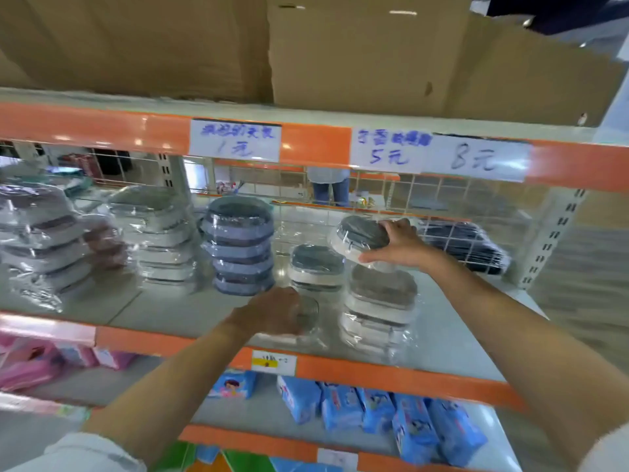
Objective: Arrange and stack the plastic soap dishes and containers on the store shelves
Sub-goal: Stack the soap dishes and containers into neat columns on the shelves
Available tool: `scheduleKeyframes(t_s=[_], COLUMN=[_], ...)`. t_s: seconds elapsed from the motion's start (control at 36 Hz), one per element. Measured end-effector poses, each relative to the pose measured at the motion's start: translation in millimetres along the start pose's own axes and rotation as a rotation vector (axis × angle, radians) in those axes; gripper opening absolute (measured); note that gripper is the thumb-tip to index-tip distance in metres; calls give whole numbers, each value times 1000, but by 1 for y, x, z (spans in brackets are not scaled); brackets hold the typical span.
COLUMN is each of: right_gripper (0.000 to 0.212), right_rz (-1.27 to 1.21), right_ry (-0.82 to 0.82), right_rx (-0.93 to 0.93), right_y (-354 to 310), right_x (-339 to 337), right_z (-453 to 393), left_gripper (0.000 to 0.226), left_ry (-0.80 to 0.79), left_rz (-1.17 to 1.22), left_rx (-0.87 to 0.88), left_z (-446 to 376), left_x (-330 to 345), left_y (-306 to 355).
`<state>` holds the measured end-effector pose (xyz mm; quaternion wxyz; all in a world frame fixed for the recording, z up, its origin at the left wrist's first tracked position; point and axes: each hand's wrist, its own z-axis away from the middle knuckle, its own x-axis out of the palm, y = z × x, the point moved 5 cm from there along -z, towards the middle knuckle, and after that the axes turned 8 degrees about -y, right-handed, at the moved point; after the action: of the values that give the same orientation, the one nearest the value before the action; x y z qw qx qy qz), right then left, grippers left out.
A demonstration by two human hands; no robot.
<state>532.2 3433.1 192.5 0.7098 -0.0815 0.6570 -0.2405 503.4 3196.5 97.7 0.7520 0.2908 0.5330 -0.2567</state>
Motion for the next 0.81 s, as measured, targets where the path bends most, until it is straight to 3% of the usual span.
scheduleKeyframes(t_s=[0.28, 0.42, 0.53, 0.61, 0.81], right_gripper=[101, 113, 113, 116, 99], right_rz=[278, 397, 392, 392, 559], right_ry=[-127, -249, -230, -212, -133], right_rx=[-7, 67, 90, 106, 46], right_y=[-76, -84, -89, -90, -119], right_x=[38, 58, 61, 63, 69], right_z=[-56, -67, -66, -62, -39], left_gripper=[71, 85, 96, 106, 101], left_ry=[-66, -9, 69, -3, 56], left_rz=[36, -126, -225, -117, -60], left_rx=[86, 149, 123, 72, 40], left_z=[4, -2, 0, 1, 14], left_x=[2, 5, 2, 12, 5], left_y=[-79, -114, -123, -130, -128])
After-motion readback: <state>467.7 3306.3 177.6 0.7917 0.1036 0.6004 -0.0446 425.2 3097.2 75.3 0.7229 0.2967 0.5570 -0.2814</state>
